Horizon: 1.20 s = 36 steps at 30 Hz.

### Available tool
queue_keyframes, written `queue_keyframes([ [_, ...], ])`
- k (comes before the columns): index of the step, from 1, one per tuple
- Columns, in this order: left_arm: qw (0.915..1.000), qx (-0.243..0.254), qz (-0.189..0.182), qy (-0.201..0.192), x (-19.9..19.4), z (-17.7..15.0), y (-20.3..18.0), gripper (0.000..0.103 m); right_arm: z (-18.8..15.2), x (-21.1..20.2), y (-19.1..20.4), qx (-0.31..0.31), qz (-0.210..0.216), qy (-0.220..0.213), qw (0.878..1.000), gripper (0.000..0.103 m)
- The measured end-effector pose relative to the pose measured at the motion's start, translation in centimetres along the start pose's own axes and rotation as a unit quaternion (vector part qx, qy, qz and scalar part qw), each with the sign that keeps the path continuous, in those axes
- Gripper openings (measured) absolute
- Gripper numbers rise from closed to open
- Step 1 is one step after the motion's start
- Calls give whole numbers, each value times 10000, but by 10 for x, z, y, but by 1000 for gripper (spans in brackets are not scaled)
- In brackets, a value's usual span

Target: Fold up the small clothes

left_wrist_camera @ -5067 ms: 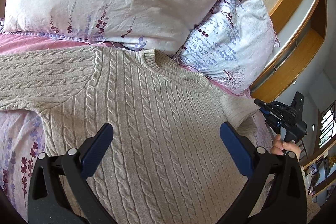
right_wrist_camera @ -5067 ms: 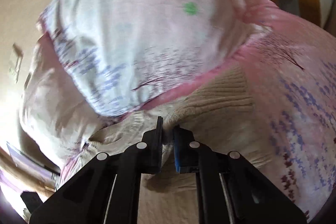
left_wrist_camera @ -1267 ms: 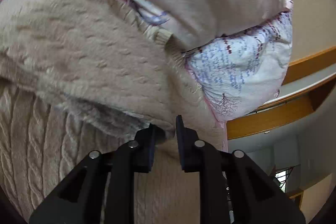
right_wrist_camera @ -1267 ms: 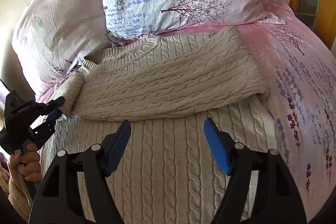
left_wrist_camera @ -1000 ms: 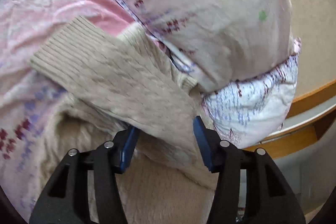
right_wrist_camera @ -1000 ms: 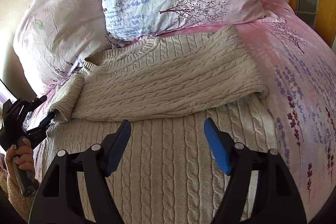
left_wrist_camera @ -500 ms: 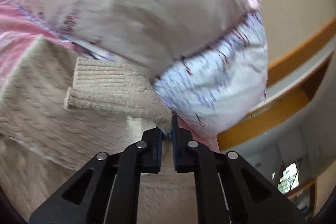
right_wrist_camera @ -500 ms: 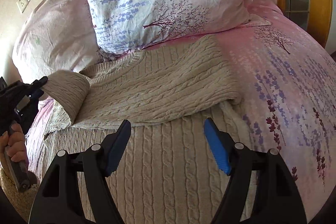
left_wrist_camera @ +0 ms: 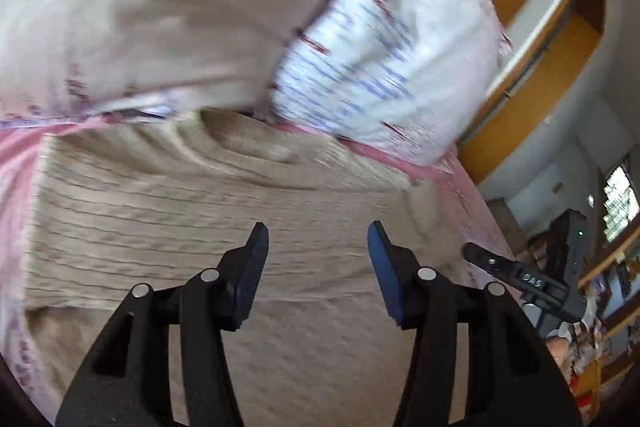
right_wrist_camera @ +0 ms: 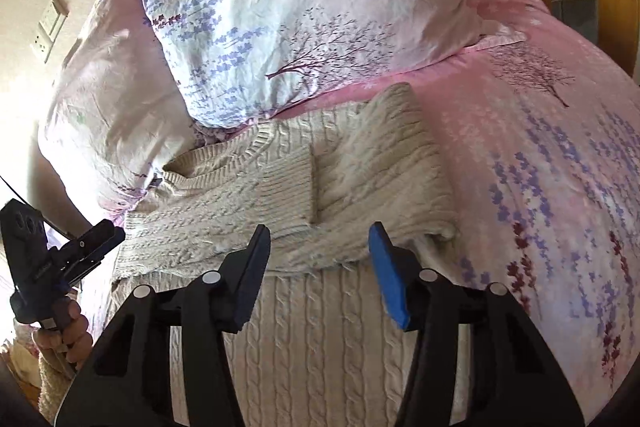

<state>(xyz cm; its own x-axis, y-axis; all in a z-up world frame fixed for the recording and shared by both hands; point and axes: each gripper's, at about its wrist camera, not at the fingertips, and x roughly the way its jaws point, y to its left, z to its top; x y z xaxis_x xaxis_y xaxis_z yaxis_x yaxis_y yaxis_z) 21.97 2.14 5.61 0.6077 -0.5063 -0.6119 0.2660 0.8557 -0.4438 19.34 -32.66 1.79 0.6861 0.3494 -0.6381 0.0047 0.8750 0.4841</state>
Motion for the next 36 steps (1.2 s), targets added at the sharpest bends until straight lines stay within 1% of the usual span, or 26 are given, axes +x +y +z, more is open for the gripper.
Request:
queue_keyframes([
  [1,9992,-180,337,-135,-13,2,25,52,4,6,2,13,16,71,10000,48],
  [3,9925,-578,1036,-279,-36,2,71,52,11,22,8,47,33,248,9997,44],
  [5,9852,-893,1446,-242,-49,-1,109,52,14,39,10,90,-31,458,9989,42],
  [7,9798,-1108,1665,-71,-55,-9,135,52,14,52,10,128,-117,615,9980,40],
  [9,9780,-1259,1662,87,-56,-16,152,52,10,57,10,124,-163,628,9978,36],
  [11,9783,-1356,1558,177,-55,-23,160,52,8,57,14,47,-122,594,9981,28],
  [13,9800,-1403,1387,261,-49,-26,159,52,7,59,16,41,-79,631,9980,24],
  [15,9814,-1265,1427,232,-42,-26,151,51,6,59,20,-120,-127,568,9982,15],
  [16,9828,-1239,1346,254,-39,-26,149,38,7,59,23,-206,-91,534,9983,9],
  [17,9834,-1308,1230,270,-35,-28,147,21,8,55,27,-302,-117,367,9988,9],
  [18,9825,-1376,1239,225,-36,-29,148,21,10,48,33,-411,-98,100,9991,9],
  [19,9825,-1380,1245,148,-38,-30,148,16,12,40,39,-523,-29,-194,9984,8],
  [20,9824,-1401,1232,75,-41,-31,149,13,13,30,45,-639,21,-494,9967,8],
  [21,9822,-1447,1200,34,-42,-32,151,12,14,26,48,-737,-17,-643,9952,8],
  [22,9817,-1496,1177,-29,-45,-34,152,11,14,27,50,-834,-130,-644,9943,8],
  [23,9811,-1532,1181,-90,-48,-36,154,10,13,35,48,-854,-284,-471,9948,8],
  [25,9806,-1565,1170,-167,-50,-38,154,10,6,52,37,-701,-480,-67,9964,8],
  [27,9807,-1559,1164,-187,-51,-40,153,10,0,62,27,-534,-555,167,9969,8],
  [29,9815,-1485,1190,-183,-49,-40,150,11,0,61,24,-432,-483,164,9978,9],
  [31,9822,-1479,1139,-198,-52,-40,148,14,2,54,22,-269,-389,273,9985,11],
  [32,9827,-1473,1098,-219,-56,-41,146,18,1,47,21,-227,-342,265,9988,16],
  [33,9835,-1462,1038,-255,-63,-43,144,20,-1,37,20,-220,-307,233,9990,19],
  [34,9847,-1444,937,-279,-71,-47,142,28,-5,26,18,-228,-245,168,9993,30],
  [35,9855,-1436,855,-297,-78,-51,140,38,-9,12,13,-227,-187,87,9995,46],
  [36,9864,-1443,728,-289,-87,-57,138,42,-13,-1,8,-211,-160,19,9996,52],
])
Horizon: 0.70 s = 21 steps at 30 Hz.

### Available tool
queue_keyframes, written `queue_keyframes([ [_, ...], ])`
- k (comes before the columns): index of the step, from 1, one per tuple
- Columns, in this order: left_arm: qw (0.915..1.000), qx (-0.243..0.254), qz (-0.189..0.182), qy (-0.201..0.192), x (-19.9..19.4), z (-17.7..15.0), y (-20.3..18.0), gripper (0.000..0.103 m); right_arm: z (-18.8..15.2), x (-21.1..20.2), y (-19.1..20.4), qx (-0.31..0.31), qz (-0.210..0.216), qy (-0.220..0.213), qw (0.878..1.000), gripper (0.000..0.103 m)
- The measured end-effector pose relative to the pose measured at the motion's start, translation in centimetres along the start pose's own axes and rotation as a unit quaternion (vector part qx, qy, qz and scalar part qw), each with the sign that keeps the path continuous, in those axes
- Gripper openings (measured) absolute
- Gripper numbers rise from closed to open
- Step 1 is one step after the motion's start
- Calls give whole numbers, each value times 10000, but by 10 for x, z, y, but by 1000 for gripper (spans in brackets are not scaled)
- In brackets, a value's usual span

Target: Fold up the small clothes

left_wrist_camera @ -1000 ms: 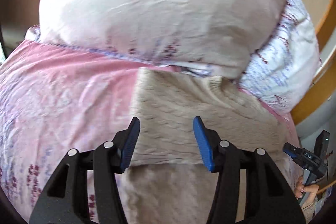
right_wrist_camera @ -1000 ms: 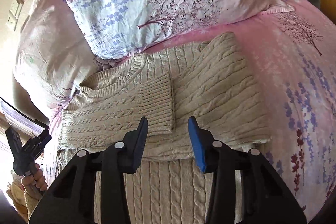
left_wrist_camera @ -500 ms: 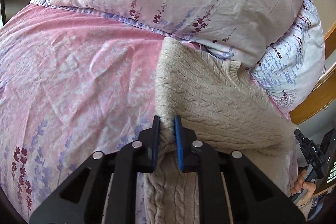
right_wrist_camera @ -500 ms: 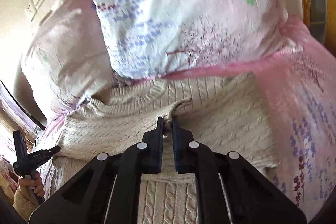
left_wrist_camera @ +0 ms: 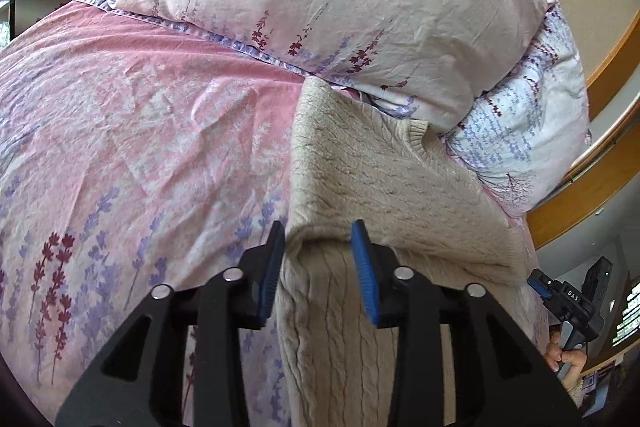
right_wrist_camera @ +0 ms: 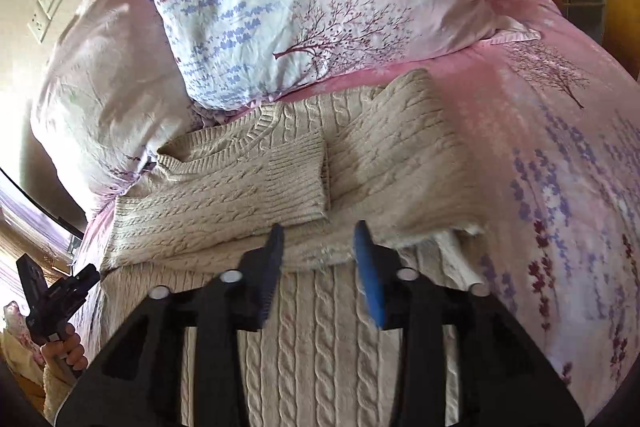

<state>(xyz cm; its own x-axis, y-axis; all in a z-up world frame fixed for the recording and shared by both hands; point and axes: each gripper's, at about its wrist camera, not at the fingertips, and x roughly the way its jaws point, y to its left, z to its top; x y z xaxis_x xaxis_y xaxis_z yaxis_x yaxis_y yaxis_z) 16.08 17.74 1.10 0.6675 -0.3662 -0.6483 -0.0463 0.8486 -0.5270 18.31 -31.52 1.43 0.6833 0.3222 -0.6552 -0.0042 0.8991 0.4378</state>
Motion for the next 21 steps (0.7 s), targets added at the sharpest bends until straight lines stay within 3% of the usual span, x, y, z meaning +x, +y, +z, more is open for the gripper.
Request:
queue_keyframes([
  [2,9996,-15,-265,111,-16,-13,2,49,-15,-26,-17,79,-25,-109,9999,54],
  [9,9978,42,-541,372,-58,-73,11,52,-72,-80,-82,720,159,24,9973,53],
  [18,9940,-119,-929,574,-78,-128,8,51,-126,-89,-103,1273,1160,468,9839,39],
  [21,9907,-203,-1152,695,-81,-145,4,43,-141,-90,-97,1237,1566,615,9780,37],
])
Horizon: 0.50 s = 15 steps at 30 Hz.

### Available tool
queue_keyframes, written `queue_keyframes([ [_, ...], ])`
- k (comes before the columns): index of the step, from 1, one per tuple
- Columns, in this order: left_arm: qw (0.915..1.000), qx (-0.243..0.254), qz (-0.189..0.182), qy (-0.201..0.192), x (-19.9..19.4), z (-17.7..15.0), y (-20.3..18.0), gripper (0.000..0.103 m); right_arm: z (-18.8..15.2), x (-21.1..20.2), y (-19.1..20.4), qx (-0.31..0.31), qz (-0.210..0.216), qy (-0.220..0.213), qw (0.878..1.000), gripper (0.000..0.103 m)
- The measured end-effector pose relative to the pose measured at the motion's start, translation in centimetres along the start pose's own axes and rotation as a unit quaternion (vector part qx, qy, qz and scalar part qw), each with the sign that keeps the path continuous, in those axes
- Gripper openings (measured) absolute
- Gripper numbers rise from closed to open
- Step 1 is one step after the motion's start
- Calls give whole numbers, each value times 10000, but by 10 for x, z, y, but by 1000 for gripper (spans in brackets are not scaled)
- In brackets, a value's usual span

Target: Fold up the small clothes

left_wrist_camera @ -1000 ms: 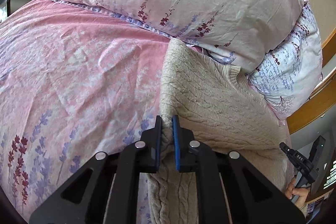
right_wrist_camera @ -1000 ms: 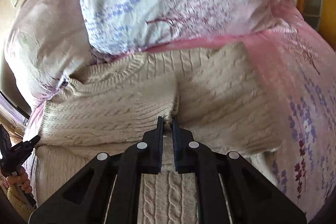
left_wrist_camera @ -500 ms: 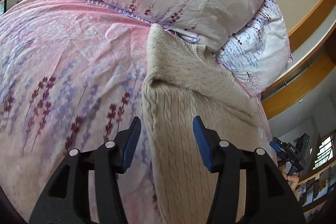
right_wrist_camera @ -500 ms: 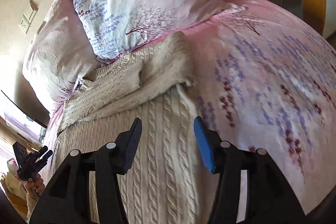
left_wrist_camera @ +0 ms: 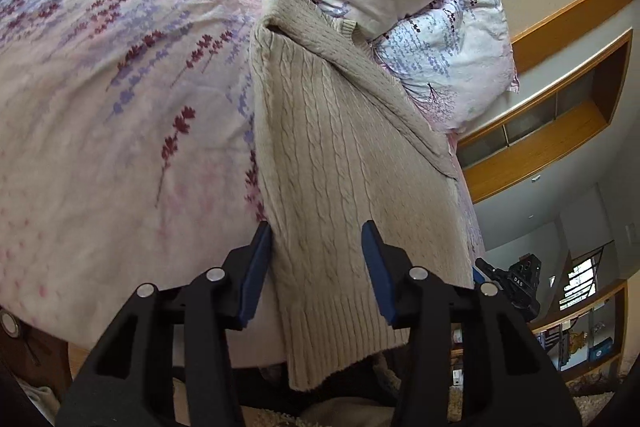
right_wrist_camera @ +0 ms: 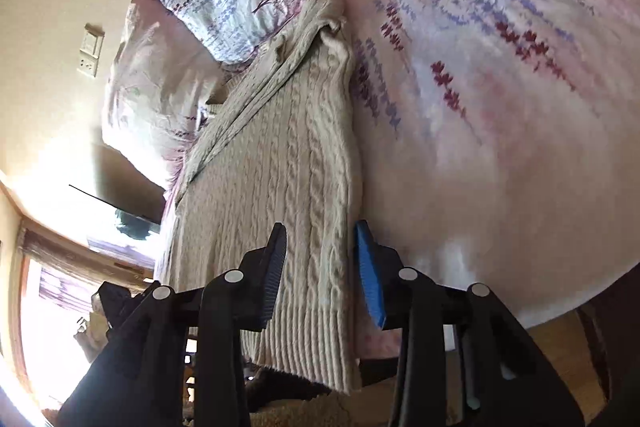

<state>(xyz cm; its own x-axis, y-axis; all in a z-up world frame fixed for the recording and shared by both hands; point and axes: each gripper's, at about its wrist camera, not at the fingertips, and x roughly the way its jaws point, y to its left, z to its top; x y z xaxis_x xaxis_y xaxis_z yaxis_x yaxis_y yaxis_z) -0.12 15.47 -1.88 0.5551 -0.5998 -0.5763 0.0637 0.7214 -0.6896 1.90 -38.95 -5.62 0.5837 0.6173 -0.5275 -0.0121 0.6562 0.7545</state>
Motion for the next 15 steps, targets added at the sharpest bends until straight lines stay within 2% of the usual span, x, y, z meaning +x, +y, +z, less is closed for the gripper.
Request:
queue_keyframes([
  [5,9990,-110,-360,261,3,-24,-8,33,-24,3,8,-182,365,352,9986,23],
  [7,9988,-111,-362,310,5,-29,-10,29,-30,3,13,-313,383,410,9979,21],
  [12,9988,-75,-321,364,6,-32,-14,24,-37,2,24,-577,358,382,9970,18],
  [14,9988,47,-225,422,8,-32,-17,10,-39,1,28,-708,303,308,9966,10],
  [15,9989,115,-160,432,9,-32,-18,7,-39,0,31,-797,252,217,9963,9],
])
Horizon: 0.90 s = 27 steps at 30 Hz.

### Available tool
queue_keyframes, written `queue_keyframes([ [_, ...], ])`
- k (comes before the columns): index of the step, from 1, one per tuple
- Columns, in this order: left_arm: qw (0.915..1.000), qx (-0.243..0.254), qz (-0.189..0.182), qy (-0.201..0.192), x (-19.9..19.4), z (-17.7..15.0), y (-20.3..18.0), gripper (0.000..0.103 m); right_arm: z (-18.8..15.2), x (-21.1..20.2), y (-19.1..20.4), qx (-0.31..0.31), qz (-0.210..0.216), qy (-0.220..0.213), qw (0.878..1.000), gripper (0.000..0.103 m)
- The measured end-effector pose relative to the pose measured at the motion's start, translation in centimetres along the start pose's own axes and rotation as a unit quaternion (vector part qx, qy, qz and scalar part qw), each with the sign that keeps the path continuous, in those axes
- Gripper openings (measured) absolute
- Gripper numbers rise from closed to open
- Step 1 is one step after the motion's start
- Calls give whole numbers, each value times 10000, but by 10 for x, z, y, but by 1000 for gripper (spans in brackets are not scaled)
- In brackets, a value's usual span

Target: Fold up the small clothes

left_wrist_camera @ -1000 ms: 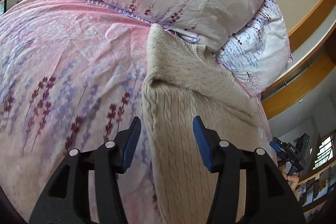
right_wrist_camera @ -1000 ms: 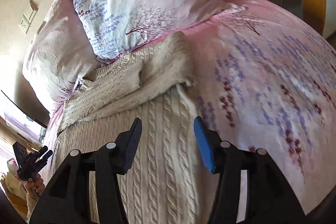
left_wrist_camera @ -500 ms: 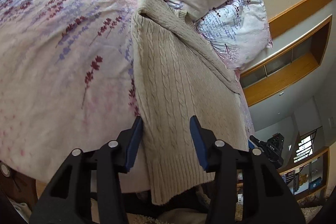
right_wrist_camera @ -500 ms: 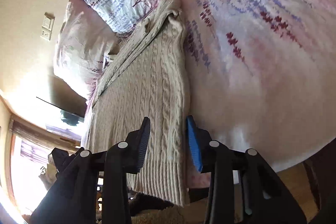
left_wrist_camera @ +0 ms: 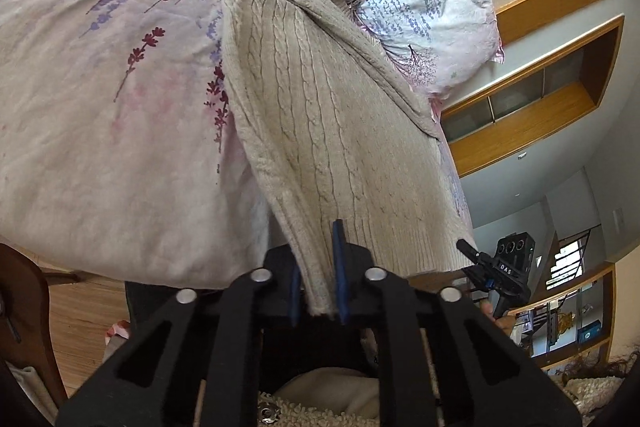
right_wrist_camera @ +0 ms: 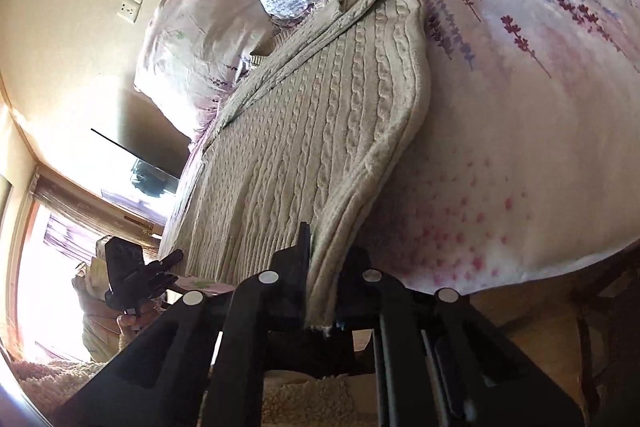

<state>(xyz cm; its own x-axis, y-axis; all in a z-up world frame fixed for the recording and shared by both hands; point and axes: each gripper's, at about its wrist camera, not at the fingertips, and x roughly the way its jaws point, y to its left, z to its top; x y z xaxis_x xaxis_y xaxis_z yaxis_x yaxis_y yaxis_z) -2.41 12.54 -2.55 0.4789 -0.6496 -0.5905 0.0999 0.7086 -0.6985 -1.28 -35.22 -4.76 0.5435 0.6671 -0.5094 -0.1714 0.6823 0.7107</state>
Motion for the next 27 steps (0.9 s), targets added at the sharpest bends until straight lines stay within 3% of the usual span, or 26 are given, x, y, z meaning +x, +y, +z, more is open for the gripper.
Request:
queue_keyframes([
  [6,9962,617,346,-506,-18,17,-19,6,19,-24,27,-547,-169,-972,9936,8],
  [13,9854,787,568,-1402,-46,71,-28,6,59,-45,44,-880,-298,-2006,9753,8],
  [17,9777,908,674,-1770,-48,106,-39,6,85,-44,59,-1282,-432,-2398,9613,8],
  [21,9711,1045,943,-1926,-39,145,-50,6,112,-31,76,-1717,-767,-2673,9451,8],
  [27,9605,1348,1295,-2061,-16,198,-65,6,154,1,87,-1988,-1145,-2827,9314,8],
])
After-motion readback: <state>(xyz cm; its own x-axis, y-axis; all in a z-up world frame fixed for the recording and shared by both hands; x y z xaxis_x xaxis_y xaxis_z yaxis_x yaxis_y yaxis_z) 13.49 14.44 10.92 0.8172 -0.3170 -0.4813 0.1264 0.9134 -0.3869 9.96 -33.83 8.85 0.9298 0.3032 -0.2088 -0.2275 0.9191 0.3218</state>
